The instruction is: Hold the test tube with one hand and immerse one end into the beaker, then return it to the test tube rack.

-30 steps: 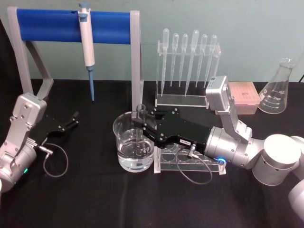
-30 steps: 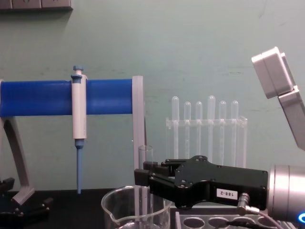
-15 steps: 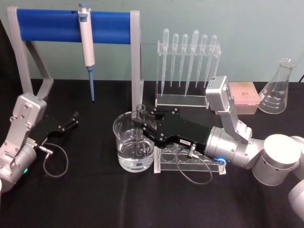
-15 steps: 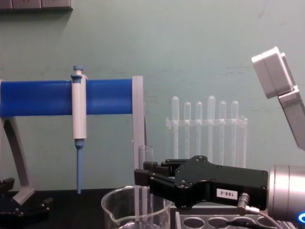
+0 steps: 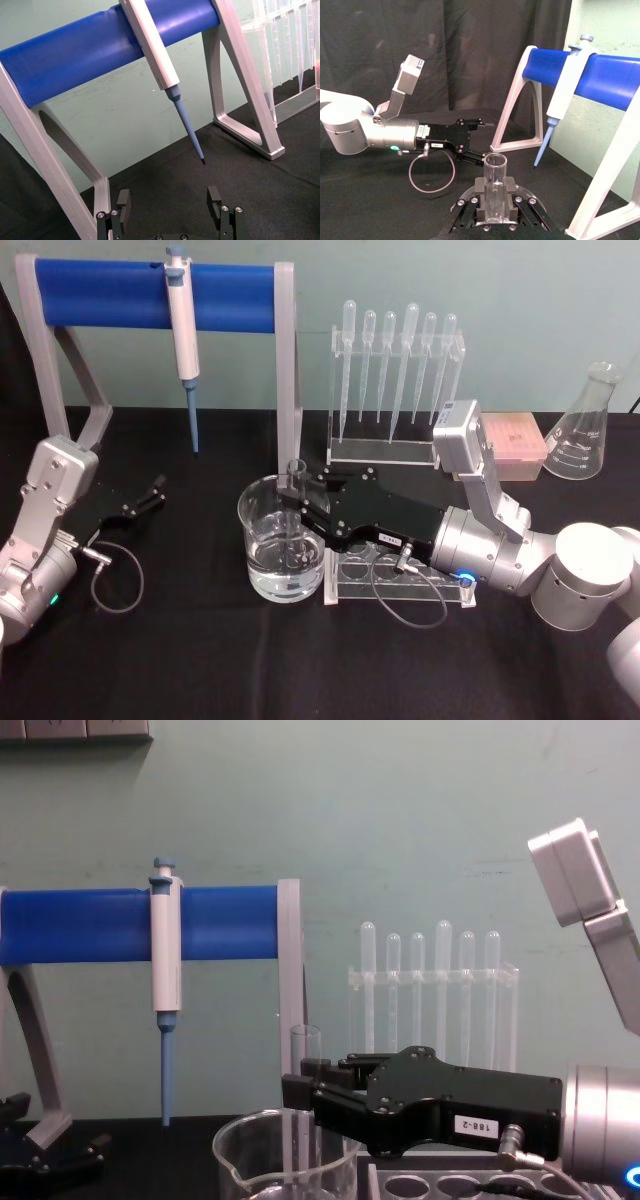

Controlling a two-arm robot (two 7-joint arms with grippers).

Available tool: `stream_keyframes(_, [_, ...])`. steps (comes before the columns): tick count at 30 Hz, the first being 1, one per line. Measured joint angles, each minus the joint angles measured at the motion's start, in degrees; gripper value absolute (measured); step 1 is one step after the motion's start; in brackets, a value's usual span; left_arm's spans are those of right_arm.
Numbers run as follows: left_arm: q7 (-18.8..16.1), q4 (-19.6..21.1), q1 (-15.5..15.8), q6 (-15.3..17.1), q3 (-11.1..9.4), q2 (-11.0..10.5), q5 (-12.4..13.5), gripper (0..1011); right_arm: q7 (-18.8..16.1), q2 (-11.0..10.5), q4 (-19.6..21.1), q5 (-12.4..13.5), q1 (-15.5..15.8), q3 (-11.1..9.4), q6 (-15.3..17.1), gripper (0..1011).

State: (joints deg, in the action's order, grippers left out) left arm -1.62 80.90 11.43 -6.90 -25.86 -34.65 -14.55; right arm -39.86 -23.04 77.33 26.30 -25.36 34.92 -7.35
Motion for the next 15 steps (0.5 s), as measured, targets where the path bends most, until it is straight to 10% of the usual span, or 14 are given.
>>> stream_keyframes(15, [0.00, 0.00, 0.00, 0.00, 0.00, 0.00, 0.00, 1000, 0.00, 0.00, 0.00, 0.00, 0.00, 0.00, 0.00, 241])
